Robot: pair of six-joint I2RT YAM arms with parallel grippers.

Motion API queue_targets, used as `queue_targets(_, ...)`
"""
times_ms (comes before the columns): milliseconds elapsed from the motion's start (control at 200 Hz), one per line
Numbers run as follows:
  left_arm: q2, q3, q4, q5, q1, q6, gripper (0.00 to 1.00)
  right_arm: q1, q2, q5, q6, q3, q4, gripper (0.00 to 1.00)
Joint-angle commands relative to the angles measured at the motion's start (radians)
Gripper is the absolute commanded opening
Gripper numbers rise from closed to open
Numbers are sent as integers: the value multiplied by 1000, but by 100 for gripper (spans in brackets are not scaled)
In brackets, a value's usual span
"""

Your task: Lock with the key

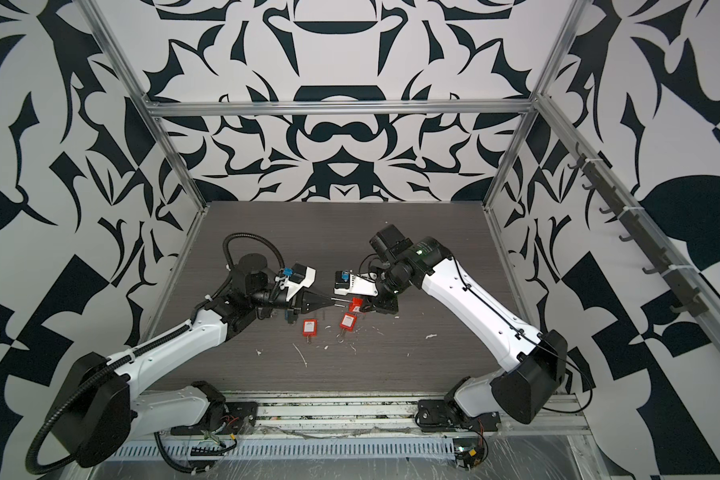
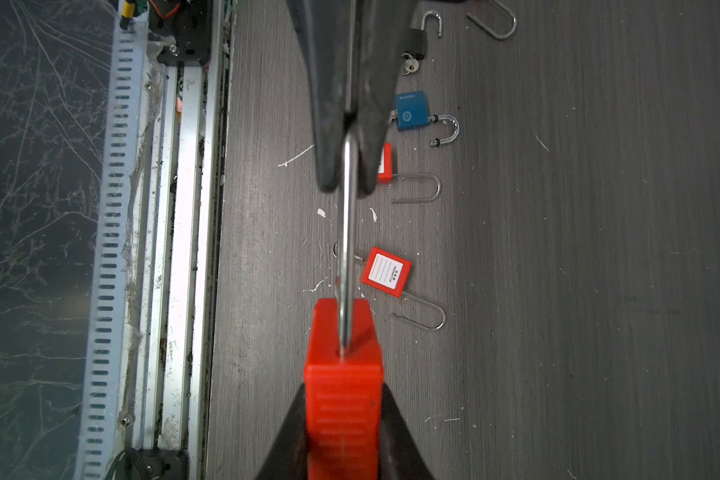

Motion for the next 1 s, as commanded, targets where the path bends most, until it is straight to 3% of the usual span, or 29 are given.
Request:
queue_targets(0,2,-9,51,33,-2,-20,0,3,-4,-53,-21,68,-27,20)
queue_targets(230,95,14,158,66,-2,-112,0,6,-22,-9,-21,26,126,19)
queue_targets(440,124,21,174,71,-2,-116,0,18,-33,48,-28,26,201,20)
queue_targets(715,130,18,218,52,-9,-124,0,22,-19,-116,-1,65,151,20)
queue_targets(995,126,40,175,74,-21,-118,0,21,-45,-3,-51,12,262,21)
